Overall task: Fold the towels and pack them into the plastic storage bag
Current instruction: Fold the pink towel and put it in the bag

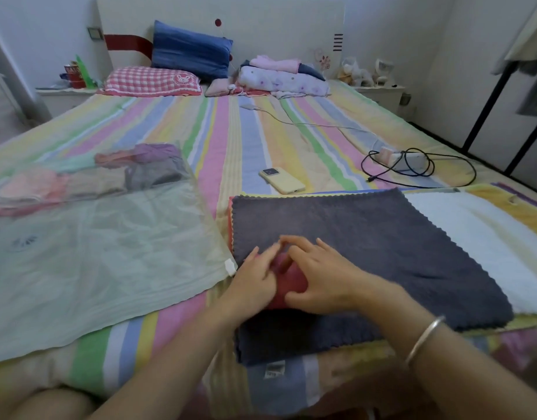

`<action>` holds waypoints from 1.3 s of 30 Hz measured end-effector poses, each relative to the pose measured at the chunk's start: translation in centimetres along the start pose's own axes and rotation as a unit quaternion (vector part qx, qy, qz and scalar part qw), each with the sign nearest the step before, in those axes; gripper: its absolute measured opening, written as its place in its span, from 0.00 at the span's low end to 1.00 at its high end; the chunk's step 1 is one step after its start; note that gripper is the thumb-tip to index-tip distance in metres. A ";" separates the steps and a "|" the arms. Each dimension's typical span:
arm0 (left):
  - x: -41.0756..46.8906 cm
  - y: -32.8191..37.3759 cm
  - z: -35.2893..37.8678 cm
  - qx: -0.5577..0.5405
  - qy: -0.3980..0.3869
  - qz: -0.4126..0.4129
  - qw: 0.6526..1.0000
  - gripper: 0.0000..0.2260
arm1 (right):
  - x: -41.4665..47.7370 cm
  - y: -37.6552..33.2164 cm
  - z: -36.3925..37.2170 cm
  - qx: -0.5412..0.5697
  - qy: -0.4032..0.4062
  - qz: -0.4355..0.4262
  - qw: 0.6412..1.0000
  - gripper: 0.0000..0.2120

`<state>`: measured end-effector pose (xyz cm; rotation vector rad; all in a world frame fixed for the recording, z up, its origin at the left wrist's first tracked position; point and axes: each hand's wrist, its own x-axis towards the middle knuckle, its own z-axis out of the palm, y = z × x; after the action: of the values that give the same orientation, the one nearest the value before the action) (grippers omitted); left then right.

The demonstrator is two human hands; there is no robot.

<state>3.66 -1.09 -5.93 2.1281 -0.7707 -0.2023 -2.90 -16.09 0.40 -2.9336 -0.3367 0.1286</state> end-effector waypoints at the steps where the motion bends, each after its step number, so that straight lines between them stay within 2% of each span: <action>1: -0.4 -0.1 -0.4 -0.104 0.034 -0.002 0.994 0.30 | 0.4 0.1 -0.4 -0.019 -0.042 0.004 0.999 0.31; 3: -1.9 -0.1 -1.2 -0.180 0.122 0.012 0.976 0.29 | 1.2 0.1 -0.7 -0.074 -0.083 -0.003 0.994 0.35; 5: -3.5 0.3 -2.0 -0.124 0.176 0.044 0.976 0.24 | 1.7 -0.1 -0.7 -0.095 -0.093 0.001 0.991 0.37; 7: -4.7 0.4 -2.3 -0.028 0.186 0.098 0.977 0.19 | 2.1 -0.2 -0.6 -0.105 -0.097 0.002 0.990 0.37; 10: -6.1 0.1 -2.5 0.025 0.170 0.126 0.977 0.15 | 2.5 -0.3 -0.9 -0.127 -0.111 0.006 0.986 0.38; 14: -8.2 -1.7 -4.1 0.072 0.193 0.099 0.974 0.16 | 2.1 -0.1 -1.8 -0.127 -0.153 0.022 0.980 0.38; 18: -10.0 -4.1 -7.0 0.145 0.199 0.039 0.969 0.16 | 2.1 -0.6 -2.7 -0.124 -0.180 0.059 0.974 0.39; 22: -11.6 -6.5 -10.1 0.200 0.207 -0.015 0.958 0.14 | 2.1 -1.5 -3.0 -0.115 -0.187 0.090 0.971 0.34; 25: -13.1 -7.8 -12.4 0.254 0.185 -0.052 0.948 0.16 | 2.2 -2.7 -3.3 -0.150 -0.138 0.073 0.976 0.28; 28: -14.6 -9.3 -14.6 0.303 0.155 -0.087 0.936 0.25 | 2.1 -5.0 -3.2 -0.146 -0.021 0.028 0.989 0.26; 30: -15.5 -9.8 -16.1 0.313 0.141 -0.106 0.933 0.27 | 1.9 -7.4 -2.6 -0.073 0.045 -0.011 0.996 0.26; 33: -16.6 -10.0 -18.1 0.286 0.116 -0.126 0.943 0.28 | 1.9 -11.6 -1.2 0.058 0.084 -0.057 0.993 0.25; 36: -17.5 -10.3 -19.9 0.243 0.100 -0.132 0.956 0.23 | 3.0 -14.2 0.9 0.116 0.097 -0.061 0.987 0.25; 39: -18.2 -10.2 -21.0 0.196 0.099 -0.156 0.963 0.08 | 4.8 -16.1 2.0 0.145 0.103 -0.072 0.981 0.24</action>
<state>2.11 28.27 -2.64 2.5946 -0.3737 0.0016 -1.91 0.78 1.28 -2.5954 -0.4531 -0.1354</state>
